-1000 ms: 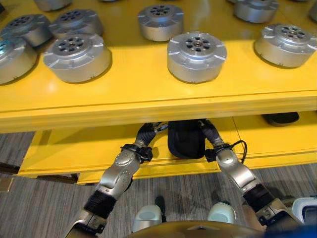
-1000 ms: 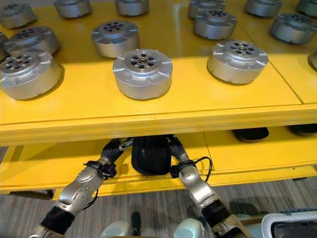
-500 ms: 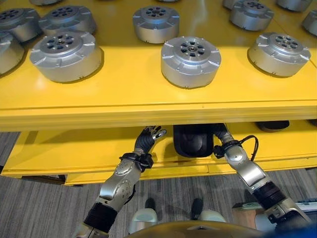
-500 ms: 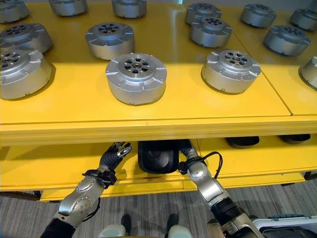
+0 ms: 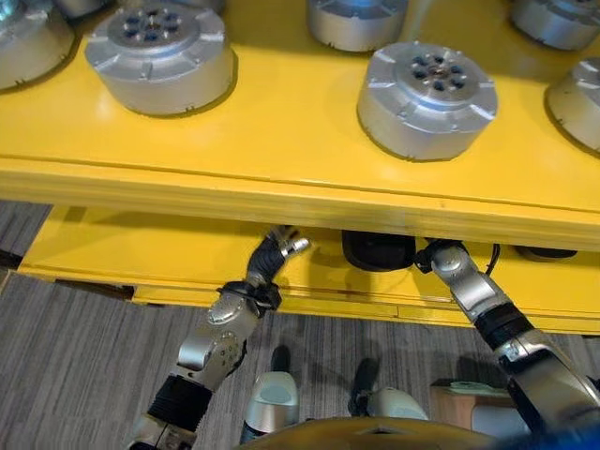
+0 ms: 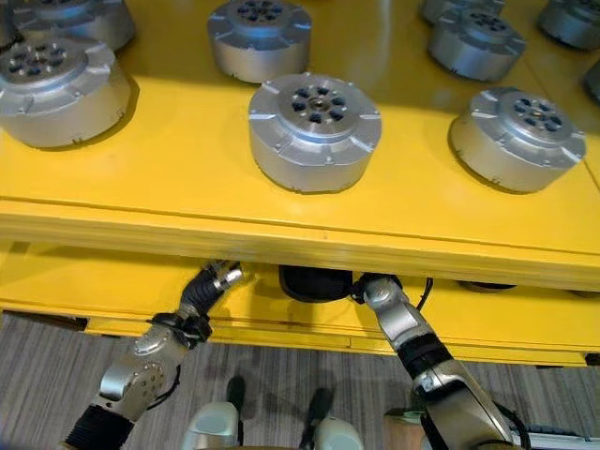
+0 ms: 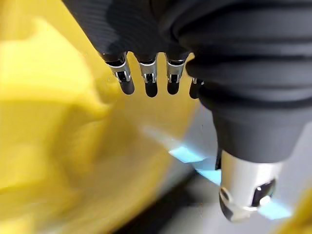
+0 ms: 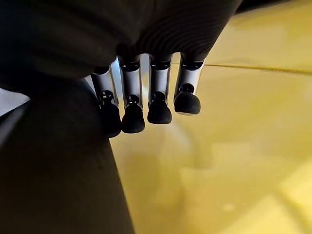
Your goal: Move parts from the plastic box to the shelf.
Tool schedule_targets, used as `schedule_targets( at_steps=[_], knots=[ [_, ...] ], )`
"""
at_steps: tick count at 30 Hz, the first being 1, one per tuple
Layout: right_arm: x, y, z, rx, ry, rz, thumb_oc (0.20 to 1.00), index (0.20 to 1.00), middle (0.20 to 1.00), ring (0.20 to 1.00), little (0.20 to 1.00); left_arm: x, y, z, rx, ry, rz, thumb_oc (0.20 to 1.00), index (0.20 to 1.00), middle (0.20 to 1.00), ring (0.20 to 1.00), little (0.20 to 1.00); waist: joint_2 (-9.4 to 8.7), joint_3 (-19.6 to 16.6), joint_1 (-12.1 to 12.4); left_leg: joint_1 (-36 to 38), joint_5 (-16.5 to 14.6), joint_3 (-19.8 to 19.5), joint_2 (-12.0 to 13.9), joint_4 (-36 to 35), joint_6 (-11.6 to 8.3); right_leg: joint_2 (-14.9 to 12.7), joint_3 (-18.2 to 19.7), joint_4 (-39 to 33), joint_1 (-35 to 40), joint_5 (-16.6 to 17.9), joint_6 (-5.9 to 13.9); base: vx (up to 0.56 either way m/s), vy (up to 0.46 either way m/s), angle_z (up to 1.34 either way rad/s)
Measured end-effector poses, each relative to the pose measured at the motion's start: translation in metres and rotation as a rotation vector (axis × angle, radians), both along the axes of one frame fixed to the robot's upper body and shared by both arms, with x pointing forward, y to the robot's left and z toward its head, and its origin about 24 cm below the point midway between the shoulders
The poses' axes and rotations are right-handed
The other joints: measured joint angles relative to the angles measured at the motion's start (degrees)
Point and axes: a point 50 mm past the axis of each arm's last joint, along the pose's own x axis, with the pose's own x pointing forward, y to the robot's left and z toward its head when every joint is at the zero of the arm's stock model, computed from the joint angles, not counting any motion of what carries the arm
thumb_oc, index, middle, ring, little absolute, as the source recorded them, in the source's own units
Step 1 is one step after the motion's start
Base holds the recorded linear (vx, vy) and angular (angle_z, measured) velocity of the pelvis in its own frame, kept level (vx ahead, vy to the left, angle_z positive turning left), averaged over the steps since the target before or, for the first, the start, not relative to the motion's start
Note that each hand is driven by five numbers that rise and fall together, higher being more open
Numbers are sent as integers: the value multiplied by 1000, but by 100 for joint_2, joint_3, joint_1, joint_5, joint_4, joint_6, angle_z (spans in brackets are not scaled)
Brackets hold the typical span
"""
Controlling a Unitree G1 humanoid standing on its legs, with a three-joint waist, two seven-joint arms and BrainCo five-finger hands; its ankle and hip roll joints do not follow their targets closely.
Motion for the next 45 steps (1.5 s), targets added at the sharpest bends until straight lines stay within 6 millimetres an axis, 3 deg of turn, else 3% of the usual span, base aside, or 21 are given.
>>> schedule_targets(
  at_steps=[2,4,5,7,10,17,23,31,35,41,45],
  knots=[
    [1,1,1,25,-8,-10,200,200,200,200,200,5,18,22,10,-106,81,1000,1000,1000,1000,1000,-88,190,176,-210,-48,-76,26,221,-32,2,-96,112,-69,-17,-26,-224,-220,25],
    [23,-2,38,58,-125,-51,200,200,200,200,200,18,24,56,12,-232,119,1000,1000,1000,1000,1000,-393,837,279,-1004,-142,-333,190,975,-90,75,-262,645,-657,-130,-171,-297,-213,37],
    [28,-6,48,70,-152,-73,200,200,200,200,200,21,22,60,7,-243,117,1000,1000,1000,1000,1000,-408,930,322,-1273,-144,-380,236,1148,-93,91,-291,799,-895,-149,-201,-261,-130,19],
    [35,-15,54,75,-142,-108,200,200,200,200,200,23,13,53,-5,-213,94,1000,1000,1000,1000,1000,-312,993,333,-1534,-156,-414,260,1367,-89,68,-299,1007,-1123,-176,-242,-163,-40,5],
    [33,-23,46,82,-104,-142,200,200,200,200,200,22,3,41,16,-167,46,1000,1000,1000,1000,1000,-256,1028,280,-1541,-238,-380,263,1508,-49,46,-290,1051,-1092,-230,-240,-112,7,-8],
    [32,-38,42,70,-76,-185,200,200,200,200,200,24,-8,44,24,-183,-9,1000,1000,1000,1000,1000,-207,1059,131,-1636,-455,-308,189,1915,127,-114,-223,1266,-1130,-266,-175,-88,37,-3],
    [40,-41,55,85,-74,-191,200,200,200,200,200,23,-17,43,48,-186,-53,1000,1000,1000,1000,1000,-164,1079,-13,-1922,-849,-159,113,2623,301,-345,-51,1915,-1433,-436,-124,-92,72,-8],
    [43,-55,62,60,-35,-192,200,200,200,200,200,25,-28,51,124,-252,-92,1000,1000,1000,1000,1000,-28,1109,-78,-1894,-1487,110,0,3441,579,-846,6,3053,-1596,-1012,-88,-34,73,-8],
    [54,-61,86,-65,-32,-175,200,200,200,200,200,32,-38,64,95,-303,-109,1000,1000,1000,1000,1000,224,1101,-192,-1803,-1953,211,-115,4119,658,-1154,185,3867,-1615,-1476,30,47,105,-2],
    [62,-67,120,-208,-88,-167,200,200,200,200,200,32,-49,61,93,-293,-140,1000,1000,1000,1000,1000,284,1112,-137,-1828,-1961,187,-148,4101,642,-1255,5,3967,-1691,-1544,-19,-39,26,3],
    [63,-67,122,-263,-84,-150,200,200,200,200,200,33,-49,54,96,-263,-134,1000,1000,1000,1000,1000,358,1107,-138,-1871,-1928,148,-127,4050,570,-1249,-50,3998,-1735,-1609,0,-58,3,2]
  ],
)
